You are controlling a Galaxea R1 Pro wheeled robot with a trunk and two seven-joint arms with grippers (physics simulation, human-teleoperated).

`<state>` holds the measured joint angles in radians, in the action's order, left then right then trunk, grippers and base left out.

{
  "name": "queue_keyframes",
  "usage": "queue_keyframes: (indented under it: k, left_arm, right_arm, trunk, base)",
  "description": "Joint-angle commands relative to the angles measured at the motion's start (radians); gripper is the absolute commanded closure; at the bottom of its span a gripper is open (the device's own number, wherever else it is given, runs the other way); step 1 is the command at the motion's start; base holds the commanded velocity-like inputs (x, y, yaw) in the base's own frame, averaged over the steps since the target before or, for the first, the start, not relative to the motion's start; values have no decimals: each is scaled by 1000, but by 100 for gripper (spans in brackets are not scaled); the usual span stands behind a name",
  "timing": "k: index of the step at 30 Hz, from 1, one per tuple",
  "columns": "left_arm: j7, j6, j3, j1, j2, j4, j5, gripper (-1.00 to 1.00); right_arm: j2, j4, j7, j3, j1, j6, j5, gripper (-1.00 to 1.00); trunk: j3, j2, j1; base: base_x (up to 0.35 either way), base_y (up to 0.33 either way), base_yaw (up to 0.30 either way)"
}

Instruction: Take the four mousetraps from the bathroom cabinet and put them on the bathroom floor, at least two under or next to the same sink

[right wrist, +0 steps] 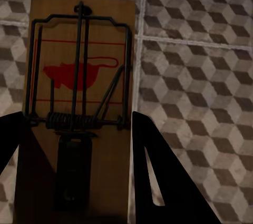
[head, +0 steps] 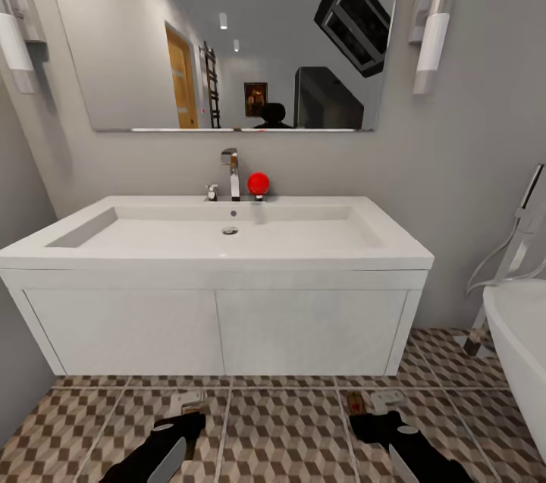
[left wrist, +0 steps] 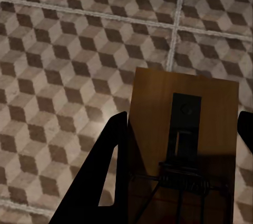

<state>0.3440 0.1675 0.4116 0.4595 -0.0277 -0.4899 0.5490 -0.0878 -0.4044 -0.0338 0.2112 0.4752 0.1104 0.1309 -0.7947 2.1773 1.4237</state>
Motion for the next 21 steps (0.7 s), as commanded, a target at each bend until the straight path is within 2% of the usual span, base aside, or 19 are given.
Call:
queue_keyframes:
  k: [1, 21]
  left_arm:
    - [11, 5, 9, 1, -1, -3, 5, 100]
    - [12, -6, 9, 0, -1, -3, 5, 100]
  right_arm:
    - [-1, -2, -1, 6, 0, 3, 14, 100]
    - [-1, -1, 0, 5, 0, -3, 16, 100]
  trunk:
    - [-4, 8, 4]
    - [-67, 148, 80]
  base:
    - [0, 0, 0]
    - [0, 0, 0]
